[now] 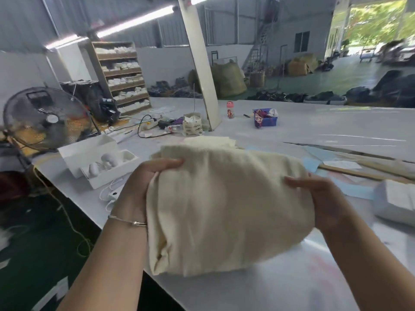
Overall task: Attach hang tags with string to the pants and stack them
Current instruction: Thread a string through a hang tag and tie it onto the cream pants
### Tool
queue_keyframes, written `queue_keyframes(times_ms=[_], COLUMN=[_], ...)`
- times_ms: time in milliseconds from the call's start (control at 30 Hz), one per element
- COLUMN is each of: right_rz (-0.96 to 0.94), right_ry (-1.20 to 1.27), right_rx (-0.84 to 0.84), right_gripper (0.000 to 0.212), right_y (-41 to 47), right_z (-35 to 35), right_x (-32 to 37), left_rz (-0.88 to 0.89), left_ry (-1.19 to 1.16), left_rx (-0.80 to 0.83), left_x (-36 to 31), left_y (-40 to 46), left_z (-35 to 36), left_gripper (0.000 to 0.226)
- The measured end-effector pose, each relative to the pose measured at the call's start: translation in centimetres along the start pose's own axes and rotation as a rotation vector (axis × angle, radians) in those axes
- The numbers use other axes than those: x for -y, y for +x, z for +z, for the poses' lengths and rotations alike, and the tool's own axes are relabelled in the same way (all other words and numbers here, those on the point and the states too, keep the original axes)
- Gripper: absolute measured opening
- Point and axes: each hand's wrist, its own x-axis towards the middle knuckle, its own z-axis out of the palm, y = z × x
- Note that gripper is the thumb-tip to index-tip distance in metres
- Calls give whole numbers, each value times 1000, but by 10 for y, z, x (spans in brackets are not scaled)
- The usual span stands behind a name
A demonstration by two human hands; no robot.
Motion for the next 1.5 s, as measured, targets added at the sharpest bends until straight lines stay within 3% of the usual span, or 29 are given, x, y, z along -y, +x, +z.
queue_keyframes(times_ms=[67, 200, 300, 367, 433, 500, 533, 633, 733, 800, 867, 900, 1000, 1067, 1133, 1200, 1367, 1500], right_rz=[-65, -98, -117, -226, -312, -331, -335, -325, -344, -350, -335, -317, -260, -263, -295, -309, -202, -278], right_ry=[-26, 121, 41, -84, -129, -141, -166, -252, -317, -339, -375, -394, -436, -569, -743, -810, -709, -651], right_rx=[-70, 3, -48, -125, -147, -149, -144, -122, -96, -94, -109, -118, -200, -445, -795, -994, -1075, -1090], right_gripper=[29, 36, 26, 13, 13, 14, 15, 17, 16, 15, 15, 15, 18, 18, 19, 19, 14, 22], right_y=[-27, -74, -96, -102, -109, -115, -116, -122, -126, -130, -136, -139, -147, -149, -154, -169, -224, -259], right_z=[0, 3, 6, 7, 9, 14, 15, 26, 33, 31, 25, 21, 2, -18, -43, -67, -110, -110], right_x=[5, 17, 33, 44, 52, 56, 57, 62, 71, 79, 86, 89, 91, 82, 65, 47, 26, 44], left_rz=[7, 147, 174, 152, 198, 343, 429, 584, 369, 241, 250, 244, 65, -88, -183, -207, -168, -140], left_ry=[37, 95, 183, 261, 495, 747, 850, 1110, 1354, 1412, 1448, 1426, 1149, 905, 740, 605, 346, 151], left_rx=[-18, -20, -43, -182, -460, -706, -712, -363, 49, 175, 214, 243, 401, 441, 430, 432, 454, 553], left_x=[1, -2, -12, -16, -17, -14, -13, -10, -7, 2, 13, 18, 28, 39, 54, 68, 73, 59], left_y=[-24, -60, -84, -90, -91, -92, -95, -105, -111, -110, -104, -101, -94, -88, -78, -67, -59, -71], left_z=[19, 46, 62, 66, 63, 65, 72, 107, 150, 172, 186, 190, 197, 208, 223, 241, 305, 355], left_gripper=[21, 22, 18, 21, 28, 36, 37, 50, 73, 59, 33, 21, 23, 11, 13, 18, 24, 39])
